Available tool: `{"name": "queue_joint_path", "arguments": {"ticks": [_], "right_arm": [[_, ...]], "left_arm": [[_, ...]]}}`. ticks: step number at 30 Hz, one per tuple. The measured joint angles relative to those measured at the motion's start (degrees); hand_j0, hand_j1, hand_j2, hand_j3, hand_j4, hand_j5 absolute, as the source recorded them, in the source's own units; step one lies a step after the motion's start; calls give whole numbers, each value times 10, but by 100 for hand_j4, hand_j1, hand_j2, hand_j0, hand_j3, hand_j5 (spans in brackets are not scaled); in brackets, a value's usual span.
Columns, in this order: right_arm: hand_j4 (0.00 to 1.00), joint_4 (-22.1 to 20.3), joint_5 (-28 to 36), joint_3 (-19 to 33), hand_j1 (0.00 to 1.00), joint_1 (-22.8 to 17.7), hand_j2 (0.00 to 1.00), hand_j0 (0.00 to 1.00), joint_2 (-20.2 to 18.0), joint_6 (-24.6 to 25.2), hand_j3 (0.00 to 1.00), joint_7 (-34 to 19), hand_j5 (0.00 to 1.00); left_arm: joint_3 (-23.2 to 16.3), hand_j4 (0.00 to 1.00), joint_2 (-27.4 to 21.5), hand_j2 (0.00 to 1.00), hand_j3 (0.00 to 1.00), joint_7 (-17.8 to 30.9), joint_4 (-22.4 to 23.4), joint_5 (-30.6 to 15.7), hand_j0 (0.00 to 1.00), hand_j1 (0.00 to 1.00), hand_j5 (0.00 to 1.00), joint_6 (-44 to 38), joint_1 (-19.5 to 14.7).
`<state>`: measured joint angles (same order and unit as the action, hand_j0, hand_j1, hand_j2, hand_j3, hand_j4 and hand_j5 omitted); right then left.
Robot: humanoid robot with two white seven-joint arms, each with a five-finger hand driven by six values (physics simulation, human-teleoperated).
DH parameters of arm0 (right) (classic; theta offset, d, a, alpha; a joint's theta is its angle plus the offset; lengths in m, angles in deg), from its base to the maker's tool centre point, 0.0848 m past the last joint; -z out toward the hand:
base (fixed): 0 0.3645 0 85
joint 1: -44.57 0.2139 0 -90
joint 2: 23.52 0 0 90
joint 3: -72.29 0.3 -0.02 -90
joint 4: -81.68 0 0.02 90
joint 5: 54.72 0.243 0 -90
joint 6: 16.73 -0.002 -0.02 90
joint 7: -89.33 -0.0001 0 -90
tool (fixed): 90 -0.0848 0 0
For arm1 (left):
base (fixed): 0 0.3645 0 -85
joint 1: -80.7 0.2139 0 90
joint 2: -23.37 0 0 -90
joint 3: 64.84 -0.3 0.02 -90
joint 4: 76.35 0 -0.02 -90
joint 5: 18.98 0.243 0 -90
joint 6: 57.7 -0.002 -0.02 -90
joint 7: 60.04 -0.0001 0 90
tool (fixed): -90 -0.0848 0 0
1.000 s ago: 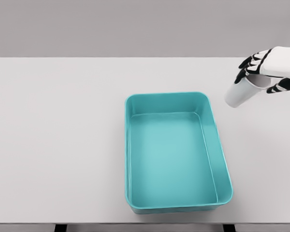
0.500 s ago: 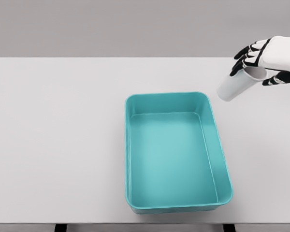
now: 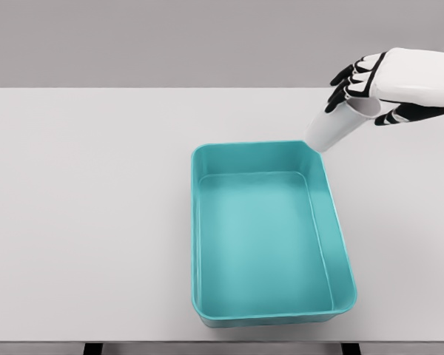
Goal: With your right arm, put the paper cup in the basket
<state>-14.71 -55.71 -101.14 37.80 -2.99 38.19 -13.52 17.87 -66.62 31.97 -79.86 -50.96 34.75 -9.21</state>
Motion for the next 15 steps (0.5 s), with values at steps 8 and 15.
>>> {"name": "queue_joint_path", "arguments": {"ticks": [8, 15], "right_arm": [[73, -4, 0, -1, 73, -2, 73, 73, 22, 0, 73, 1, 73], [73, -5, -1, -1, 73, -14, 73, 73, 51, 0, 73, -1, 73]], "left_arm": [[0, 100, 0, 100, 100, 0, 0, 0, 100, 100, 100, 0, 0], [0, 100, 0, 100, 100, 0, 0, 0, 100, 100, 100, 0, 0]]}}
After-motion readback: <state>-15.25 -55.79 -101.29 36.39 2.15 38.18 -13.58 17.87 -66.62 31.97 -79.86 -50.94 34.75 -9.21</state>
